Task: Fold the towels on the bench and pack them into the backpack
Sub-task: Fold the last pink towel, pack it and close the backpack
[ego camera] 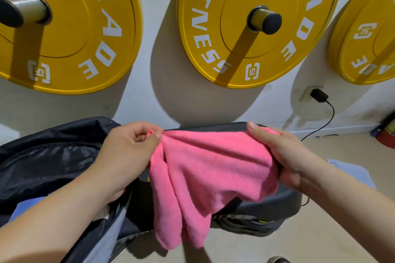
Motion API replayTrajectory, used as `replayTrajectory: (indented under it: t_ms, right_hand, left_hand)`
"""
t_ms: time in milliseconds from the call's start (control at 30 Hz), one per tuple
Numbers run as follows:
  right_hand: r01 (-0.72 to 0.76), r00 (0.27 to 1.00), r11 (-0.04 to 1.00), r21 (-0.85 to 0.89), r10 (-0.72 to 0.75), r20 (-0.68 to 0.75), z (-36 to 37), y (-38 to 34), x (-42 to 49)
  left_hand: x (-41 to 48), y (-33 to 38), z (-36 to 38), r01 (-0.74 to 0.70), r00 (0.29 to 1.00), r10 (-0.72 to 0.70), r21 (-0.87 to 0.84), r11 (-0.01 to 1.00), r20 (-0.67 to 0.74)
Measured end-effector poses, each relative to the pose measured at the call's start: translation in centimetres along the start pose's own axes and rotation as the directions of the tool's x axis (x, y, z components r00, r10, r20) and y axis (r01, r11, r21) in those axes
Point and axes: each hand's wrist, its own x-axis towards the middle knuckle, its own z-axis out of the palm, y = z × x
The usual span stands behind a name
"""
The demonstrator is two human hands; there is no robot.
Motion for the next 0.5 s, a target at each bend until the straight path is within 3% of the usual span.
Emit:
replayTrajectory:
  t_ms: [67,167,233,500]
  right_hand:
    - [-0.011,0.994,1.000,-0.024,0.008,-0.113,-0.2,0.5,0.5]
    - [-0.036,0.964,0.996,-0.085,0.012,-0.267,-0.9,1.3,1.2]
    - [-0.032,0.955,0.993,-0.114,-0.003,-0.297,-1.0,1.9,1.5]
    - [-0.029,0.999,0.984,-0.174,0.023,-0.037,3.2,2.2,-1.2]
  left_hand:
    - [0.8,-0.6,-0.2,0.003,0.995,0.003,0.060,0.998,-0.100]
    - [1.5,-2.6,0.0,0.147,0.983,-0.138,0.063,0.987,-0.122]
    - [1.5,-3.7,0.2,0.224,0.969,-0.218,0.041,0.974,-0.121]
    - [-1.6,-0.5,3.7,0.226,0.972,-0.215,-0.123,0.966,0.091]
